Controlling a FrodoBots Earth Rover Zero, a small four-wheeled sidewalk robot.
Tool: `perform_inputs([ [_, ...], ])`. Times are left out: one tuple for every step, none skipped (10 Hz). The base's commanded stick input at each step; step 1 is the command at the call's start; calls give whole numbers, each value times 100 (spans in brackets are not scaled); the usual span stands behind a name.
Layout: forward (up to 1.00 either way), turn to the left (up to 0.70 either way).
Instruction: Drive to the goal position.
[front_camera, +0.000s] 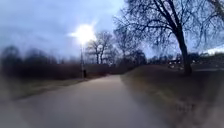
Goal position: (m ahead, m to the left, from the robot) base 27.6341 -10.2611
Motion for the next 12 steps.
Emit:
perform_inputs([
  [100, 0],
  [100, 0],
  [100, 0],
  [100, 0],
  [100, 0],
  [100, 0],
  [100, 0],
  [100, 0],
  [100, 0],
  [100, 0],
  [100, 0],
  [100, 0],
])
